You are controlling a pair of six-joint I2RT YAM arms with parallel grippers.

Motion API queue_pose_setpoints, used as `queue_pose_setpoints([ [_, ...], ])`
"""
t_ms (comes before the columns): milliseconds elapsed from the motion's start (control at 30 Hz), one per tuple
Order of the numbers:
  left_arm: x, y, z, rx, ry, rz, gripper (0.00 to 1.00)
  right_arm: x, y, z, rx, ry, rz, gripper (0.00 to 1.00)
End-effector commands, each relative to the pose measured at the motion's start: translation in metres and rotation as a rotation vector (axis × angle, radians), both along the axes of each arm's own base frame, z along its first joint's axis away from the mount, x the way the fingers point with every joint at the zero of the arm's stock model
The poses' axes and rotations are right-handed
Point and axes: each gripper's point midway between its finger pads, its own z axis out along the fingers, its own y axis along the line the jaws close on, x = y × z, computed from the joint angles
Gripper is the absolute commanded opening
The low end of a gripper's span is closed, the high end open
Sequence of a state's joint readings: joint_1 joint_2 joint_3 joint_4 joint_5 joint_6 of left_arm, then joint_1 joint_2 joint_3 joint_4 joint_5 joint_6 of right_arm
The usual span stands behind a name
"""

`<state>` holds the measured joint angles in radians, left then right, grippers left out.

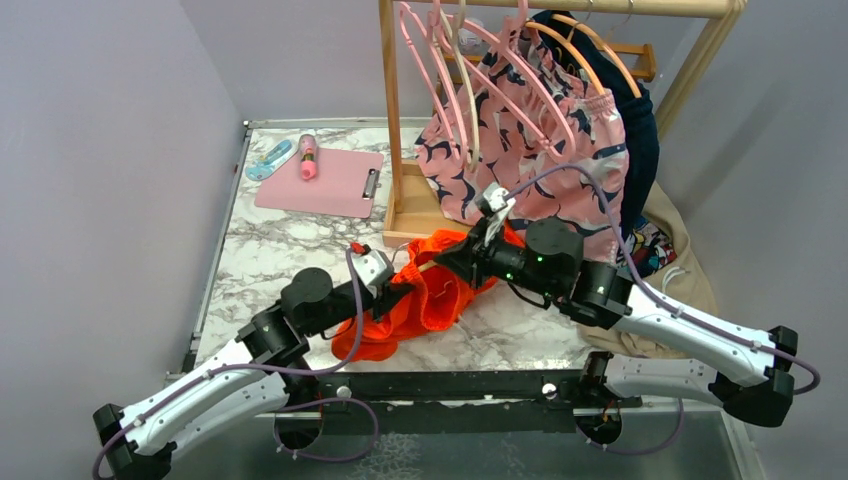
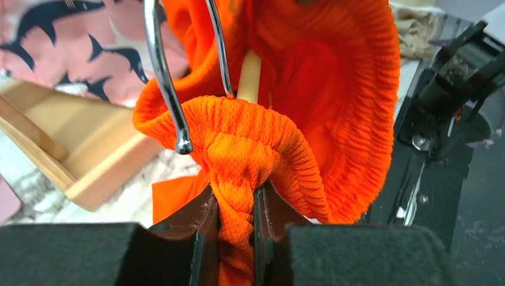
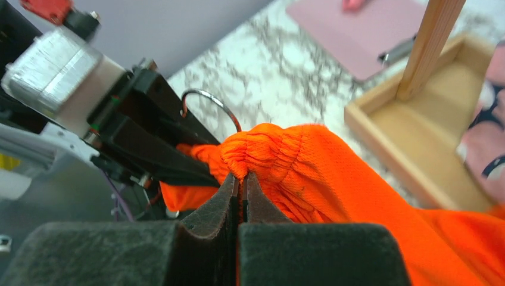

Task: Place the shorts on the hanger
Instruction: Hang the shorts on the hanger.

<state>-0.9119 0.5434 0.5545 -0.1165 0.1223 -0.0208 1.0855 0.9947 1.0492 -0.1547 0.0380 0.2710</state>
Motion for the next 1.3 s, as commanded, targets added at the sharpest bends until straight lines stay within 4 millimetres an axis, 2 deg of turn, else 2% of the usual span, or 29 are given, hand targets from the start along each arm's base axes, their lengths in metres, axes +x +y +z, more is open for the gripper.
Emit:
queue_pose_setpoints([
  [0, -0.009, -0.002, 0.031, -0.143, -0.038, -0.03, 0.0, -0.015, 0.009, -0.008, 0.028, 0.067, 0.067, 0.01],
  [100, -0.009, 0.0, 0.027, -0.144, -0.043, -0.026, 0.0, -0.013, 0.015, -0.011, 0.029, 0.085, 0.072, 0.01],
  [200, -0.011, 0.005, 0.029, -0.157, -0.059, -0.02, 0.0, -0.012, 0.018, -0.001, 0.046, 0.073, 0.073, 0.01],
  [333, -0.014, 0.014, 0.049, -0.217, -0.11, -0.001, 0.0, -0.005, 0.017, 0.026, 0.079, 0.02, 0.043, 0.01],
  [400, -0.015, 0.018, 0.059, -0.249, -0.131, 0.008, 0.0, 0.003, 0.014, 0.033, 0.084, 0.009, -0.002, 0.01],
  [533, -0.017, 0.021, 0.065, -0.276, -0.125, 0.012, 0.0, 0.03, 0.001, 0.027, 0.003, 0.003, -0.166, 0.01],
  [667, -0.017, 0.021, 0.054, -0.257, -0.094, 0.016, 0.0, 0.059, -0.021, 0.016, -0.167, -0.041, -0.34, 0.01],
  [833, -0.011, 0.023, 0.036, -0.22, -0.059, 0.055, 0.0, 0.073, -0.037, 0.013, -0.292, -0.094, -0.431, 0.01],
  [900, -0.006, 0.023, 0.03, -0.203, -0.05, 0.071, 0.0, 0.07, -0.031, 0.016, -0.287, -0.104, -0.389, 0.01],
  [1033, -0.001, 0.017, 0.023, -0.187, -0.039, 0.074, 0.0, 0.044, 0.002, 0.016, -0.219, -0.104, -0.161, 0.01],
  [1267, 0.002, 0.017, 0.016, -0.193, -0.032, 0.093, 0.0, 0.009, 0.034, -0.023, -0.253, -0.034, 0.104, 0.01],
])
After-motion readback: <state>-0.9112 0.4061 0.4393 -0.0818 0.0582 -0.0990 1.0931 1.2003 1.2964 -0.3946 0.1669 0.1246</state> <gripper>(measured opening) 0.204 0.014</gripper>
